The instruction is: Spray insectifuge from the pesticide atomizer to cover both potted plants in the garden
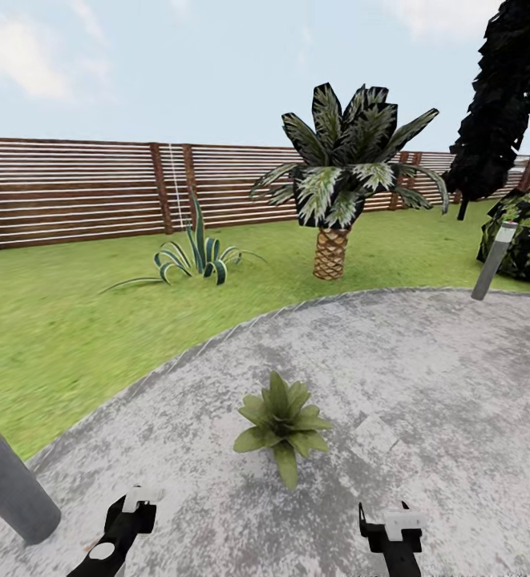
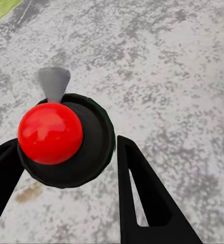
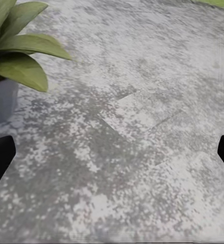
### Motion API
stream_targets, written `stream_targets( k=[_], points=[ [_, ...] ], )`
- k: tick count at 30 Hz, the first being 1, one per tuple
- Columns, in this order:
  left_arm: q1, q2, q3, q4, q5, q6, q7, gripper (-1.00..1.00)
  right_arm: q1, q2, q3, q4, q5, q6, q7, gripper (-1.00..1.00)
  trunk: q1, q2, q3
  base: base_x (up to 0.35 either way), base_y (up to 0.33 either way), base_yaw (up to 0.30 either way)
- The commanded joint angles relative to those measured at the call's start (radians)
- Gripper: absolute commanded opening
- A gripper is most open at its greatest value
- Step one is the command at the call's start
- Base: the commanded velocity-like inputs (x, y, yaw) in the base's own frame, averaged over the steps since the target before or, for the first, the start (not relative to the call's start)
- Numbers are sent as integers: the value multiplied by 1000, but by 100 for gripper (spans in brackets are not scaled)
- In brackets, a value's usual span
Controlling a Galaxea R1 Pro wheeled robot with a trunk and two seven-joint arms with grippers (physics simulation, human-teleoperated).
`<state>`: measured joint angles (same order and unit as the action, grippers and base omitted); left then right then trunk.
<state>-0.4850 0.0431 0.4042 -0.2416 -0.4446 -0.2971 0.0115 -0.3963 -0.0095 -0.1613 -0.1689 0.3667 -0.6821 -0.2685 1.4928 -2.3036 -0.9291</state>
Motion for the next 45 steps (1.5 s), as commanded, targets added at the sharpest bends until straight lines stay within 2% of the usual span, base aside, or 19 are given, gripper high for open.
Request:
stream_targets(
  k=[1,10,27,29,30,32,33,35,36,37,38,40,41,42,44,45],
  points=[
    [-1,0,7,1,-11,-5,1,-100,-1,0,-4,2,11,-2,-6,100,0,0,0,0,168,-223],
    [-1,0,6,2,-11,-4,1,-100,-1,5,-4,0,9,-2,-7,100,0,0,5,4,261,-107],
    [0,1,5,2,-14,-5,0,-100,-1,3,-4,2,9,-2,-6,100,0,0,7,1,6,-236],
    [0,9,-2,-3,-28,-4,-23,-100,-1,4,-4,1,10,-2,-4,100,0,0,7,0,0,-77],
    [-1,13,-3,-8,-47,-3,-69,-100,-1,4,-3,0,11,-2,-3,100,0,0,7,0,0,-19],
    [-13,21,-1,-22,-134,1,-211,-100,-1,2,16,-6,25,-2,4,100,0,0,7,0,0,-8],
    [-16,34,0,-31,-187,3,-273,-100,-1,-2,49,-17,54,-2,15,100,0,0,7,0,0,-3],
    [-17,47,0,-40,-250,4,-365,-100,-2,-7,95,-45,119,3,59,100,0,0,7,0,0,-1],
    [-18,49,1,-42,-267,4,-403,-100,-2,-7,105,-58,150,12,90,100,0,0,7,0,0,0],
    [-19,51,1,-47,-293,4,-461,-100,-2,-8,113,-79,200,47,153,100,0,0,7,0,0,0],
    [-20,52,1,-53,-311,4,-500,-100,-4,-8,116,-94,233,84,205,100,0,0,7,0,0,0],
    [-21,53,1,-97,-382,8,-608,-100,-13,-8,120,-164,292,206,381,100,0,0,7,0,0,0],
    [-21,53,1,-117,-410,9,-644,-100,-15,-8,121,-195,300,234,439,100,0,0,7,0,0,0],
    [-21,53,1,-148,-453,13,-697,-100,-17,-8,121,-240,307,260,526,100,0,0,7,0,0,0],
    [-21,53,2,-198,-511,24,-782,-100,-20,-7,121,-290,312,279,656,100,0,0,7,0,0,0],
    [-21,51,2,-215,-528,32,-812,-100,-21,-7,122,-300,313,282,700,100,0,0,7,0,0,0]
  ],
)
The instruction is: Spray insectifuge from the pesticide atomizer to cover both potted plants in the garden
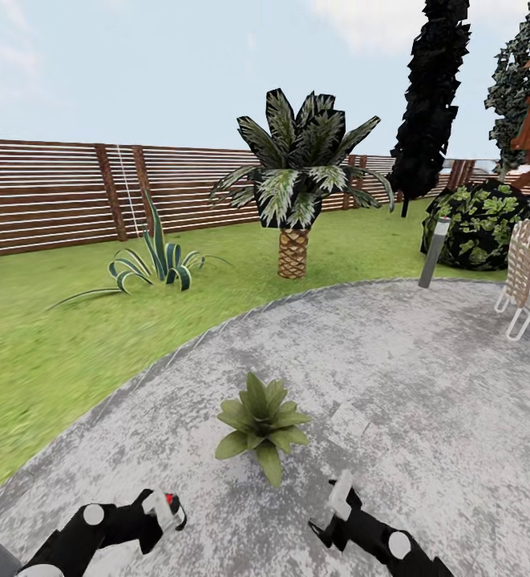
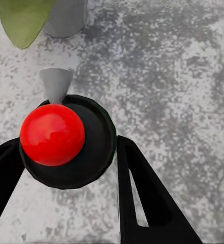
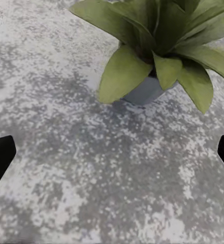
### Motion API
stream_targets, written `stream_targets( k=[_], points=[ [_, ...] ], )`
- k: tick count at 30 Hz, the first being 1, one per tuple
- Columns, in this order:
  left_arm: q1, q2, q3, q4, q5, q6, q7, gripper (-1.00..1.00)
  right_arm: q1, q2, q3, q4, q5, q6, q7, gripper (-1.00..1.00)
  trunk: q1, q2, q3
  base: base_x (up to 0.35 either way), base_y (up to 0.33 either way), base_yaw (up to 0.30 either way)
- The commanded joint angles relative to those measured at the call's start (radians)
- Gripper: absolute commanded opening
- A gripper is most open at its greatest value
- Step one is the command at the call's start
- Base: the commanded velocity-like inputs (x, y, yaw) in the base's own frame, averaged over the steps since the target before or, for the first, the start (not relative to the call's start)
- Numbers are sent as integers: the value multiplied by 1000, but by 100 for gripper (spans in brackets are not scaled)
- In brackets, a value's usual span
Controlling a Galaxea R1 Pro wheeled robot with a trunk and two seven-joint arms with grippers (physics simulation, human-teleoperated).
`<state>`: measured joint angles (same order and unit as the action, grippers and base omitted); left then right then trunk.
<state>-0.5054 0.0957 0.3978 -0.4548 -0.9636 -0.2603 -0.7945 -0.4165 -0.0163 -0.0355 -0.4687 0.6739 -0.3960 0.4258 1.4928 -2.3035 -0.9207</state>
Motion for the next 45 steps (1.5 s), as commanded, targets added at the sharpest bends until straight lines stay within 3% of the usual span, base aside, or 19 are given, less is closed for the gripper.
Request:
stream_targets(
  k=[1,5,6,8,9,13,17,19,20,23,26,28,34,36,38,45],
  points=[
    [-1,-3,9,-26,-36,18,-57,-100,-3,2,-3,-12,7,-1,70,100,0,0,-1,0,0,0],
    [-1,-14,7,-51,-105,45,-109,-100,-6,9,-2,-18,6,2,123,100,0,0,-1,0,0,0],
    [-1,-18,8,-51,-154,47,-114,-100,-8,23,1,-17,6,5,132,100,0,0,-1,0,0,0],
    [-1,-19,8,-47,-186,47,-116,-100,-8,46,3,-15,17,10,148,100,0,0,-1,0,0,0],
    [-1,-24,-2,-46,-204,47,-117,-100,-8,53,3,-16,26,10,177,-100,0,0,-1,0,0,0],
    [-1,-33,-75,-47,-231,54,-117,-100,-13,60,5,-34,31,9,248,-100,0,0,-1,0,0,0],
    [-2,-56,-86,-51,-234,60,-117,-100,-19,67,5,-54,31,9,337,-100,0,0,-1,0,0,0],
    [-11,-92,-110,-53,-237,61,-116,-100,-20,84,5,-62,31,8,358,-100,0,0,-1,0,0,0],
    [-17,-105,-152,-53,-236,83,-115,-100,-21,109,5,-66,31,8,361,-100,0,0,-1,0,0,0],
    [-18,-122,-198,-53,-236,93,-115,-100,-22,134,22,-68,32,8,361,-100,0,0,-1,0,0,0],
    [-18,-135,-213,-53,-236,94,-115,-100,-22,142,72,-69,30,8,361,-100,0,0,-1,0,0,0],
    [-18,-141,-215,-52,-236,93,-115,-100,-22,143,80,-72,30,8,361,-100,0,0,-1,0,0,0],
    [-18,-165,-218,-50,-236,91,-116,-100,-22,145,83,-82,30,8,360,-100,0,0,-1,0,0,0],
    [-18,-175,-273,-43,-235,92,-117,-100,-22,145,83,-83,30,8,360,-100,0,0,-1,0,0,0],
    [-18,-180,-297,-41,-232,94,-118,-100,-22,145,83,-83,30,8,360,-100,0,0,-1,0,0,0],
    [-18,-205,-308,-41,-224,90,-118,-100,-22,145,83,-83,30,8,360,-100,0,0,-1,0,0,0]
  ],
)
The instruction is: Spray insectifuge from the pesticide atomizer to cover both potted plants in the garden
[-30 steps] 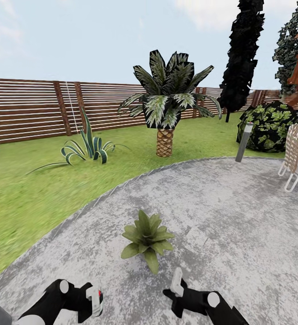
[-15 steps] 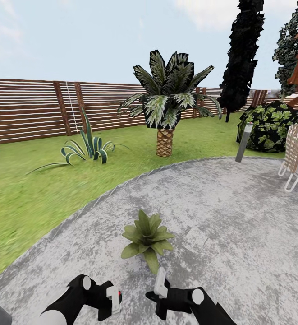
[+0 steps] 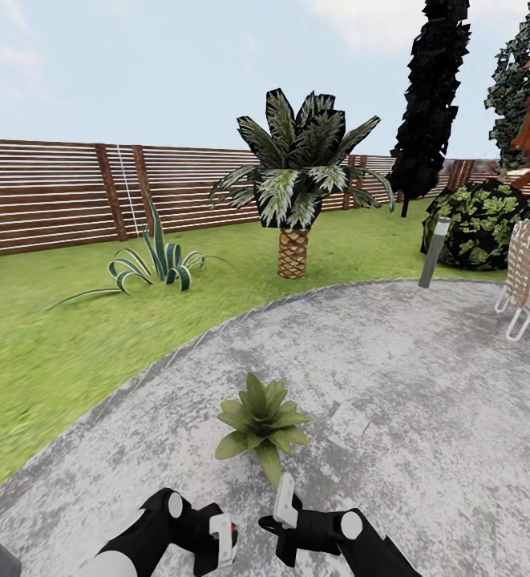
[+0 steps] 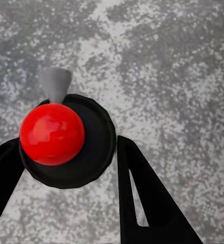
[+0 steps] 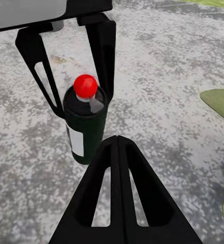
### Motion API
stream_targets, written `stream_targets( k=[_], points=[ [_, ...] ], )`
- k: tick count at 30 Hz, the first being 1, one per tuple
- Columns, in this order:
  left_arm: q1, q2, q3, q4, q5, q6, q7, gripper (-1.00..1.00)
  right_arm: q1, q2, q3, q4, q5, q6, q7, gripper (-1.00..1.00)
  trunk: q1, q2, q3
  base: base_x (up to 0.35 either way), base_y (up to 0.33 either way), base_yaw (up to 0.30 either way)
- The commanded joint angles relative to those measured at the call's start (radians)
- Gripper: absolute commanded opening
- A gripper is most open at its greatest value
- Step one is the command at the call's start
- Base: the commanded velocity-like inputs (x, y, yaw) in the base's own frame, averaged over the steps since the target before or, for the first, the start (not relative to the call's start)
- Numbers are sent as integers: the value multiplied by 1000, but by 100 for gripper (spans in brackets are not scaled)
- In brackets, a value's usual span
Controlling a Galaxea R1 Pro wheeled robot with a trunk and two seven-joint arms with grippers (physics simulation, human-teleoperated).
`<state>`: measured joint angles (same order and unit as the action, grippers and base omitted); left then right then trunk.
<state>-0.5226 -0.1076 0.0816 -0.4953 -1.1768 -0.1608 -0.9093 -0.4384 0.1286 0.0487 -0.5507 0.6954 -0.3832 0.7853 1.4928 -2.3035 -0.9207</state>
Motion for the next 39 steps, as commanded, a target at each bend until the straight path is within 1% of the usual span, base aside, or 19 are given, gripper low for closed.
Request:
stream_targets(
  k=[1,8,12,13,16,18,25,39],
  points=[
    [0,-9,8,-1,-11,-9,-3,-100,0,0,-1,-1,9,-5,0,-100,0,0,-1,0,0,0],
    [0,-35,10,0,-9,-9,1,-100,0,0,-1,-1,9,-5,0,-100,0,0,-1,0,0,0],
    [0,-41,10,0,-7,-11,1,-100,0,0,0,-1,9,-5,0,-100,0,0,-1,0,0,0],
    [0,-42,10,0,-1,-12,1,-100,0,0,0,0,9,-5,0,-100,0,0,-1,0,0,0],
    [0,-44,10,0,32,-15,0,-100,0,0,0,0,9,-5,0,-100,0,0,-1,0,0,0],
    [0,-44,10,0,42,-16,0,-100,0,0,0,0,9,-5,0,-100,0,0,-1,0,0,0],
    [1,-58,9,2,45,-22,-3,-100,0,0,0,0,9,-5,0,-100,0,0,-1,0,0,0],
    [0,-62,9,3,49,-23,-3,-100,0,0,0,1,9,-5,0,-100,0,0,-1,0,0,0]
  ],
)
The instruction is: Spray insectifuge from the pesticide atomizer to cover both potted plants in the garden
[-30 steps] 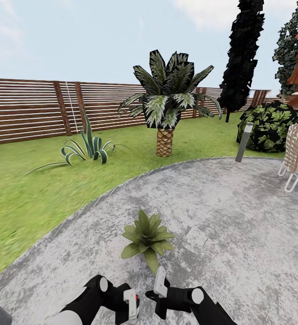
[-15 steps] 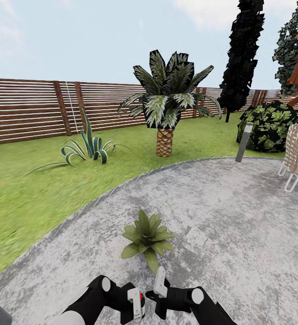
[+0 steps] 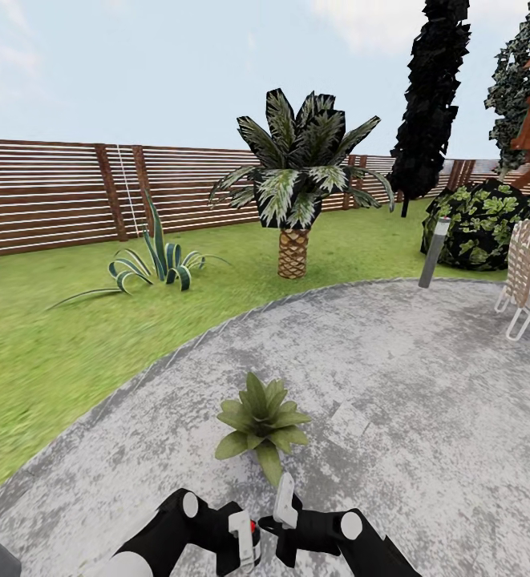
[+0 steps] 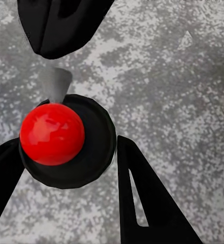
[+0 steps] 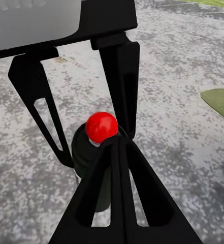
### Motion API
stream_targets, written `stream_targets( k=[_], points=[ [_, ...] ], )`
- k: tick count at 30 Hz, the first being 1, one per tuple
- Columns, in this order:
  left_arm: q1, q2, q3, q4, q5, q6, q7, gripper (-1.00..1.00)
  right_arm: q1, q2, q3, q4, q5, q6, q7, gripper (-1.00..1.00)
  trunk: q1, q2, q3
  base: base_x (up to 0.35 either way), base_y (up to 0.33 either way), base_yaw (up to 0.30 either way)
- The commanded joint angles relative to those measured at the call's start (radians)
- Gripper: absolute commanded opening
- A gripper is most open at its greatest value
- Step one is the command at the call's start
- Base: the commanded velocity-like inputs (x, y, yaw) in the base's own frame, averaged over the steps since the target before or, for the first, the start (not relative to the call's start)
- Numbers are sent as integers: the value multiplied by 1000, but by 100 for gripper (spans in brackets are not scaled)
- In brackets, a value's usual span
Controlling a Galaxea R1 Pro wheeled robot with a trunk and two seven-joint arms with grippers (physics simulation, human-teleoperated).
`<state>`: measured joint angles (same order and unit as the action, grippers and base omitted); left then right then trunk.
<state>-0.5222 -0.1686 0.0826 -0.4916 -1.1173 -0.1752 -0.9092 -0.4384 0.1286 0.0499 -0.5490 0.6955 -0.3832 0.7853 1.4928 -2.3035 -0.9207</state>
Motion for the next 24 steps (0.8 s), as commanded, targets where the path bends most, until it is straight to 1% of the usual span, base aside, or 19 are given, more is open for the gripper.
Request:
stream_targets(
  k=[1,4,19,21,24],
  points=[
    [0,-2,8,-1,-10,-9,-4,-100,0,0,-1,-1,9,-5,0,-100,0,0,-1,0,0,0],
    [-1,-6,8,-1,-10,-10,-4,-100,0,0,-1,0,9,-5,0,-100,0,0,-1,0,0,0],
    [-1,-5,6,3,-11,-9,-4,-100,0,0,-1,0,9,-5,0,-100,0,0,-1,0,0,0],
    [-1,3,2,3,-20,-7,-4,-100,0,0,-1,0,9,-5,0,-100,0,0,-1,0,0,0],
    [-1,38,0,-6,-46,1,-3,-100,0,0,-1,0,9,-5,0,-100,0,0,-1,0,0,0]
  ],
)
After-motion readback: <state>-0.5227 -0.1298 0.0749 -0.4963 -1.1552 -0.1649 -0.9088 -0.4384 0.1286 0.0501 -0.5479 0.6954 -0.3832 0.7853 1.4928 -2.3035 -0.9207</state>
